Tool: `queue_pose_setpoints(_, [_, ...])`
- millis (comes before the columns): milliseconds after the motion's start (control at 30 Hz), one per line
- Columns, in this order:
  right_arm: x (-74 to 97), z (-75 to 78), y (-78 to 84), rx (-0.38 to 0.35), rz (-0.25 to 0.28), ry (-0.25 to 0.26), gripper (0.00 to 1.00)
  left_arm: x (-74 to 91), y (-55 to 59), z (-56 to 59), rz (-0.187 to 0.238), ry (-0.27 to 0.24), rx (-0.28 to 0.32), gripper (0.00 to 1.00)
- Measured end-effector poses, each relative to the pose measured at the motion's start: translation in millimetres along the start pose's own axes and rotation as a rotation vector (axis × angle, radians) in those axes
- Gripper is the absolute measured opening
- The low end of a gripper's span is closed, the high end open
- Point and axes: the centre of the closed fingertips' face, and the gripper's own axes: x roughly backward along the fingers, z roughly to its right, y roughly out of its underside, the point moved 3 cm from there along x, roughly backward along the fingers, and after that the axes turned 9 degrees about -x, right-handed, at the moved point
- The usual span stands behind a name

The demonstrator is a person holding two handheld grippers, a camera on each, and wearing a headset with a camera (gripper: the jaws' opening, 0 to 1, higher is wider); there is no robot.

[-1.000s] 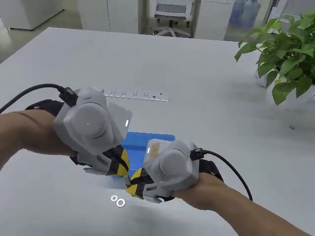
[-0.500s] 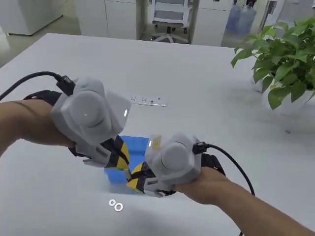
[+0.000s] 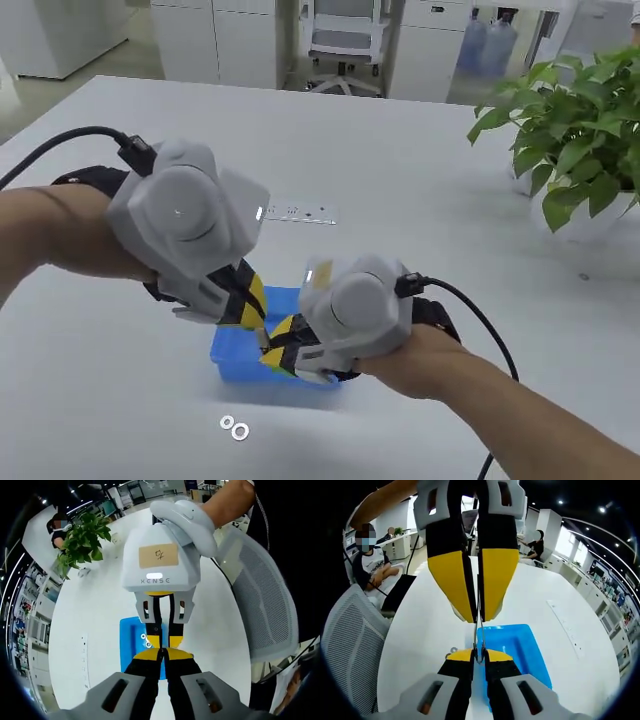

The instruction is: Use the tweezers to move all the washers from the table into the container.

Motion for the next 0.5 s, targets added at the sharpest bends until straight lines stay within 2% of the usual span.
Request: queue_pose_setpoints(500, [-8.6, 16.3, 7.2, 0.002, -0.008, -0.003, 0.1, -12.5, 9.7, -14.0, 0.0, 0.005, 0.003, 0.07])
